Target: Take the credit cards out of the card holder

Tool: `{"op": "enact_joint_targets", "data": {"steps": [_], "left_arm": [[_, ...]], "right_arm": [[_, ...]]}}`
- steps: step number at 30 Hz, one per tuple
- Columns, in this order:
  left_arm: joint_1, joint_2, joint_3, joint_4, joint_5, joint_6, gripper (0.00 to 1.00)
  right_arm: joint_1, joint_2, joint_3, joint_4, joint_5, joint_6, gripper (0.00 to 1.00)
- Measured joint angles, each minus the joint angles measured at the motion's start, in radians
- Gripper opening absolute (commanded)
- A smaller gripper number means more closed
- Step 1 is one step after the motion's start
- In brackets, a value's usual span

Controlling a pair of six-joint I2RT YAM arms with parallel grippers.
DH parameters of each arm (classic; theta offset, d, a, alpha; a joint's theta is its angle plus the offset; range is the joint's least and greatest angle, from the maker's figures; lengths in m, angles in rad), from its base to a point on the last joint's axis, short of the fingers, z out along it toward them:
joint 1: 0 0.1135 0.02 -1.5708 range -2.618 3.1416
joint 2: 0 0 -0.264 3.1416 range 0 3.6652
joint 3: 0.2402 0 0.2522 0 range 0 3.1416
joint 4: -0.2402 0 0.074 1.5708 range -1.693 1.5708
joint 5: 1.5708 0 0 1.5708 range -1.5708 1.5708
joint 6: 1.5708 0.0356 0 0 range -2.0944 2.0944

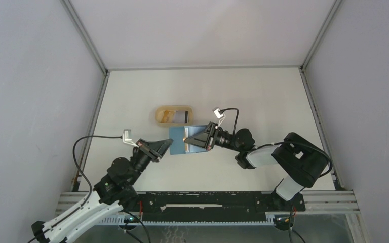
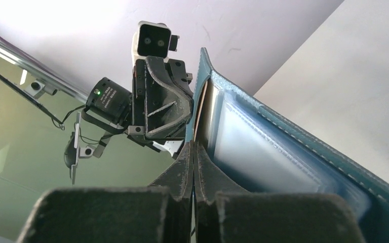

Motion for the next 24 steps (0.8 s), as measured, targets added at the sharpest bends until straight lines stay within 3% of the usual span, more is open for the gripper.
{"op": "enact_joint_targets", "data": {"steps": [9, 24], "left_arm": [[-0.003, -0.09, -0.002, -0.092, 0.003, 0.001, 0.0], [-0.003, -0.208, -0.002, -0.311, -0.092, 0.002, 0.0]], "right_arm": [[-0.019, -0.006, 0.008, -0.033, -0.049, 0.006, 0.0], [-0.089, -0.142, -0.016, -0.289, -0.053, -0.04, 0.0]]}}
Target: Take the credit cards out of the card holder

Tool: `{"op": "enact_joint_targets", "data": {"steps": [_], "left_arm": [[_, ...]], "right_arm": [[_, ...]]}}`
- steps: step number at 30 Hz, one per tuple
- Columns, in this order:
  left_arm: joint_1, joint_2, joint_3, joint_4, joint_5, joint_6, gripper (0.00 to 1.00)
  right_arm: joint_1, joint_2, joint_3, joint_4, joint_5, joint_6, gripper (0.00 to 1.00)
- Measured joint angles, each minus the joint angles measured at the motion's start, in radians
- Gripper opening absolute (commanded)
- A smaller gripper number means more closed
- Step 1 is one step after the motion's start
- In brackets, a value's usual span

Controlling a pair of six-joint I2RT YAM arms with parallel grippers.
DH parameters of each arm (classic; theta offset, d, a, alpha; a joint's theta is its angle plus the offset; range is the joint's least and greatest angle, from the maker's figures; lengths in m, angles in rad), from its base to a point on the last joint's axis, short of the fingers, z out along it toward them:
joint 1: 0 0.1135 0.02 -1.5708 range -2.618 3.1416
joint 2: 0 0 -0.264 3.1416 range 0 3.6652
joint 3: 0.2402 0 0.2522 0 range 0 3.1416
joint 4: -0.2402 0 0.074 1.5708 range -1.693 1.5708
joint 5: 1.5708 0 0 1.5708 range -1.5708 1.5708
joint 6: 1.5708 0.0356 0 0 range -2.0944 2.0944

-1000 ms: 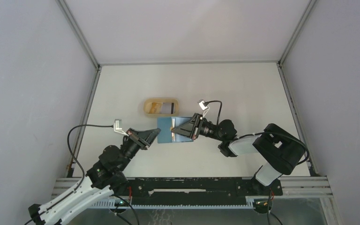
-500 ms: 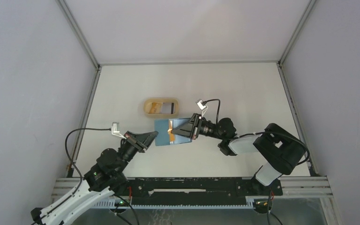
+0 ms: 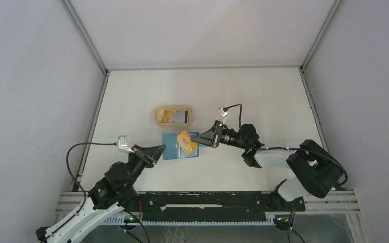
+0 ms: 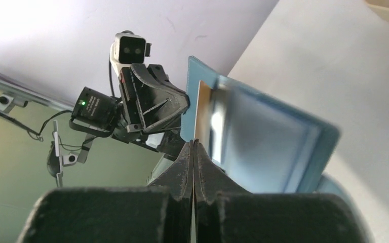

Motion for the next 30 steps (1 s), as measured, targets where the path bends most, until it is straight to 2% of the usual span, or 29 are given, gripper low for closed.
{"op": "enact_joint_targets", "data": {"steps": [8, 14, 17, 18, 21, 24, 26, 28, 30], "left_arm": [[0.0, 0.0, 0.001, -0.128, -0.085, -0.003, 0.0], [0.0, 0.002, 0.0, -0.176, -0.132, -0.031, 0.0], [0.0, 0.079, 0.0, -0.163, -0.142, -0.047, 0.0], [0.0, 0.14, 0.0, -0.157, -0.146, -0.05, 0.0], [0.015, 0.36, 0.003, -0.158, -0.144, -0.051, 0.0], [0.082, 0.519, 0.013, -0.168, -0.117, -0.035, 0.01], [0.145, 0.57, 0.018, -0.152, -0.084, -0.02, 0.13], [0.212, 0.594, 0.018, -0.137, -0.045, -0.001, 0.36], [0.269, 0.61, 0.022, -0.133, -0.015, 0.025, 0.53]], "right_arm": [[-0.01, -0.061, -0.018, -0.112, -0.006, -0.045, 0.0], [-0.017, -0.151, -0.018, -0.264, 0.028, -0.095, 0.0], [-0.017, -0.142, 0.132, -0.453, 0.069, -0.136, 0.0], [-0.018, -0.14, 0.143, -0.461, 0.072, -0.138, 0.0], [-0.023, -0.065, 0.347, -0.589, 0.103, -0.168, 0.0], [-0.03, 0.063, 0.547, -0.652, 0.109, -0.177, 0.0], [-0.036, 0.166, 0.682, -0.703, 0.109, -0.18, 0.0], [-0.04, 0.246, 0.777, -0.747, 0.111, -0.18, 0.0], [-0.042, 0.327, 0.877, -0.8, 0.116, -0.18, 0.0]]}}
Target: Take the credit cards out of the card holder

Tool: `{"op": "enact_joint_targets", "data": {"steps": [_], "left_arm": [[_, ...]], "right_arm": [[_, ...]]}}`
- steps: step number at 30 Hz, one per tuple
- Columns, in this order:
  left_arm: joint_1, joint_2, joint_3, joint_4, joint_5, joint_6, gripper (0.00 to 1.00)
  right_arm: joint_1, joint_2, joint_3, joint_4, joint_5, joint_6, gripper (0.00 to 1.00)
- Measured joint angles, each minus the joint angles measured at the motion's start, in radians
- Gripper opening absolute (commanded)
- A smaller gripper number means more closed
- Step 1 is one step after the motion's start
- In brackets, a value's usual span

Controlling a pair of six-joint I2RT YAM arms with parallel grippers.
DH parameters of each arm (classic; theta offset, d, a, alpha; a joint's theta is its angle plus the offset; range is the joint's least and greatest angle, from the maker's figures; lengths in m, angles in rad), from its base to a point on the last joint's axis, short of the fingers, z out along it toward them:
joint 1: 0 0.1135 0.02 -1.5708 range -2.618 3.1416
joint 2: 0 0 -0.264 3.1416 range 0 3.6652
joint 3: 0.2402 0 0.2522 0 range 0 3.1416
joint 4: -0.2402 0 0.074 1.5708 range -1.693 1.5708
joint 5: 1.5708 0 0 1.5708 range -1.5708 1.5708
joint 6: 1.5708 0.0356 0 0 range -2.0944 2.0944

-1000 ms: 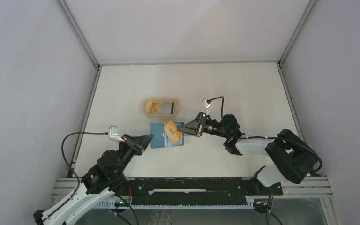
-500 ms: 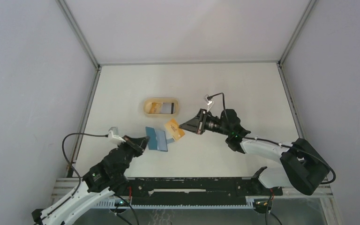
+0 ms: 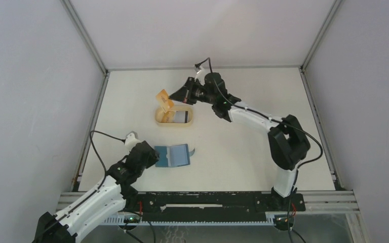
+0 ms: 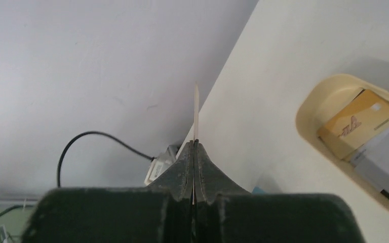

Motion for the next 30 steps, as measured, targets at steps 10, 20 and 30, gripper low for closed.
{"op": "enact_joint_targets", "data": {"steps": [10, 20, 30], "left_arm": [[0.1, 0.106, 0.224, -0.016, 0.083, 0.132, 0.99], [0.215, 0.053, 0.351, -0.113, 0.161, 0.215, 1.0], [0.245, -0.011, 0.439, -0.216, 0.164, 0.246, 1.0]], "right_arm": [[0.011, 0.205, 0.146, -0.111, 0.123, 0.141, 0.0], [0.064, 0.28, 0.146, -0.168, 0.34, 0.393, 0.0], [0.117, 0.283, 0.146, -0.245, 0.574, 0.566, 0.0]]}}
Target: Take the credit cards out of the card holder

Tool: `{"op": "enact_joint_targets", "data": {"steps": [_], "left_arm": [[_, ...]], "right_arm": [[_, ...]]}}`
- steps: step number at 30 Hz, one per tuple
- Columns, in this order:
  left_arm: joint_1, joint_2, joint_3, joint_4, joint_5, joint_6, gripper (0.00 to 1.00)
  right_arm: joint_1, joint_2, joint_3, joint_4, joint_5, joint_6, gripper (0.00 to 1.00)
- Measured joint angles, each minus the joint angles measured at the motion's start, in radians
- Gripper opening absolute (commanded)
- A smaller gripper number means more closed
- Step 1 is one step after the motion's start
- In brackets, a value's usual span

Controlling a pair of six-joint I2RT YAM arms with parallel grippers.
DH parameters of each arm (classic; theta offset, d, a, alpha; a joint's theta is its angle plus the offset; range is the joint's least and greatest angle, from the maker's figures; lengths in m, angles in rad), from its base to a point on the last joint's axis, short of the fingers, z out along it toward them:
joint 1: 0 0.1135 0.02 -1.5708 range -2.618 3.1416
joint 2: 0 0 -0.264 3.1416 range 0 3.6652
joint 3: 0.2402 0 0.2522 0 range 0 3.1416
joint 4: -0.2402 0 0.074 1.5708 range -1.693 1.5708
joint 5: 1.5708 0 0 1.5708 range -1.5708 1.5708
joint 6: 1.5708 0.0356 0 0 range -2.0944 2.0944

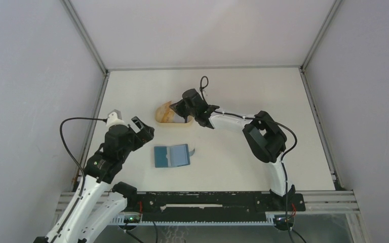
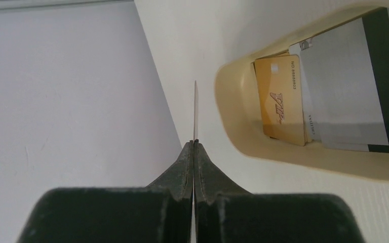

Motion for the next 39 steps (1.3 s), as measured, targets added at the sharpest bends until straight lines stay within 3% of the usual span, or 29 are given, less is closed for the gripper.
{"op": "enact_joint_targets", "data": {"steps": [20, 22, 24, 27, 39], "left_arm": [[0.019, -0.027, 0.016, -0.071, 0.004, 0.007, 1.0], [0.02, -0.027, 0.016, -0.071, 0.004, 0.007, 1.0], [0.022, -0.027, 0.016, -0.071, 0.005, 0.007, 1.0], [0.025, -0.027, 0.016, -0.07, 0.005, 0.007, 1.0], [0.077, 0.003, 0.015, -0.043, 0.05, 0.04, 1.0]], "right_arm": [[0.0, 0.158, 0.001, 0.037, -0.056, 0.134, 0.0], [-0.004, 0.178, 0.024, 0.042, -0.068, 0.13, 0.1], [-0.006, 0.196, 0.047, 0.053, -0.08, 0.127, 0.3], [-0.008, 0.211, 0.063, 0.061, -0.107, 0.111, 0.43], [-0.008, 0.141, 0.058, -0.041, -0.064, 0.019, 0.66]]}}
